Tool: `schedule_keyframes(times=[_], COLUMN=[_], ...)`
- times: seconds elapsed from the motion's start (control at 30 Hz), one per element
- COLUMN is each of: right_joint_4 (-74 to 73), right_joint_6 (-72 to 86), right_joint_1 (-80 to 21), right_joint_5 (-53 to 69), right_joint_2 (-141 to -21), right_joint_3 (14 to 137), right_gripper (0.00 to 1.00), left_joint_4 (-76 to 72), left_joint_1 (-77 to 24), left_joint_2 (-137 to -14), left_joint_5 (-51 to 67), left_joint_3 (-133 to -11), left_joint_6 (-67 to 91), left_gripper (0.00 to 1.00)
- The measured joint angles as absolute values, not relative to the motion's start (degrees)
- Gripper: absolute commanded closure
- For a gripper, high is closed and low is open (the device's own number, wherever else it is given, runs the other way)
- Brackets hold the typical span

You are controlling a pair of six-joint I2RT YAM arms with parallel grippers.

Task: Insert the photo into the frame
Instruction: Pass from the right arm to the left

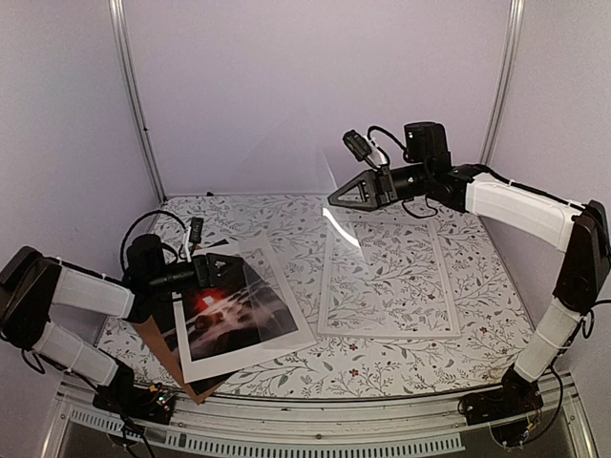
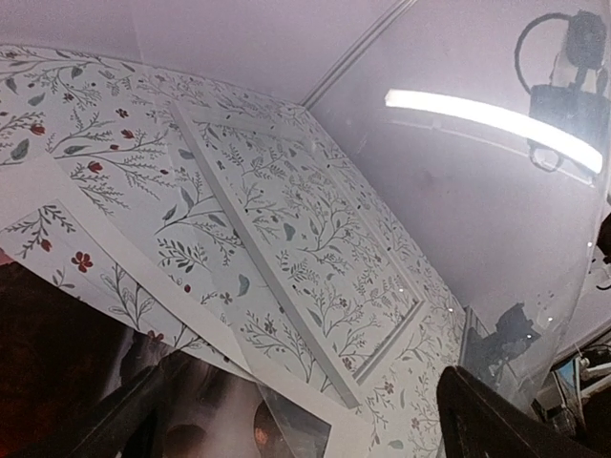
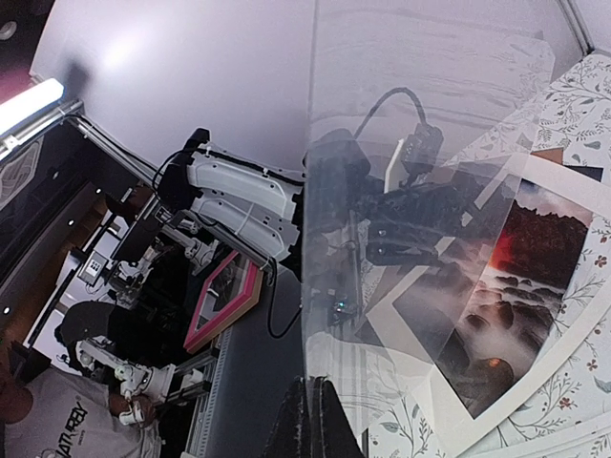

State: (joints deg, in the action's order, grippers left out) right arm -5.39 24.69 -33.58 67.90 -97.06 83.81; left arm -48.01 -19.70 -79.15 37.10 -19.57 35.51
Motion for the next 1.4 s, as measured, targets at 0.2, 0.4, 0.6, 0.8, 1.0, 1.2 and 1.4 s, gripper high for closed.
schedule_keyframes(times=[0.2, 0.4, 0.6, 0.8, 1.0, 1.2, 1.4], right_joint_4=[-3.5, -2.6, -2.5, -3.4, -6.7, -9.9, -12.3], right_joint_6=[26.4, 27.7, 28.1, 28.0, 27.2, 25.6, 23.7], right_joint_1=[-33.6, -33.6, -33.6, -31.9, -29.0, -26.9, -26.4], right_joint_5=[69.1, 69.7, 69.6, 69.4, 66.8, 63.7, 61.7], right_joint_2=[-95.9, -95.5, -95.4, -94.7, -94.6, -94.6, -94.6], right_joint_3=[84.4, 84.8, 84.8, 84.8, 84.8, 84.0, 83.2], right_gripper=[1.00, 1.00, 1.00, 1.00, 1.00, 1.00, 1.00], left_joint_4=[-50.2, -54.6, -60.2, -63.9, -65.2, -64.7, -62.1], left_joint_1=[-20.8, -22.1, -23.0, -23.1, -23.1, -23.0, -22.8], left_joint_2=[-83.3, -87.0, -90.4, -90.5, -87.2, -83.3, -79.8], left_joint_5=[39.9, 43.7, 47.8, 48.8, 48.5, 47.5, 47.0], left_joint_3=[-20.9, -23.7, -26.3, -26.3, -24.7, -24.0, -24.0], left_joint_6=[36.5, 37.8, 40.4, 42.2, 43.0, 43.3, 42.5], left_gripper=[0.00, 0.00, 0.07, 0.20, 0.33, 0.46, 0.49])
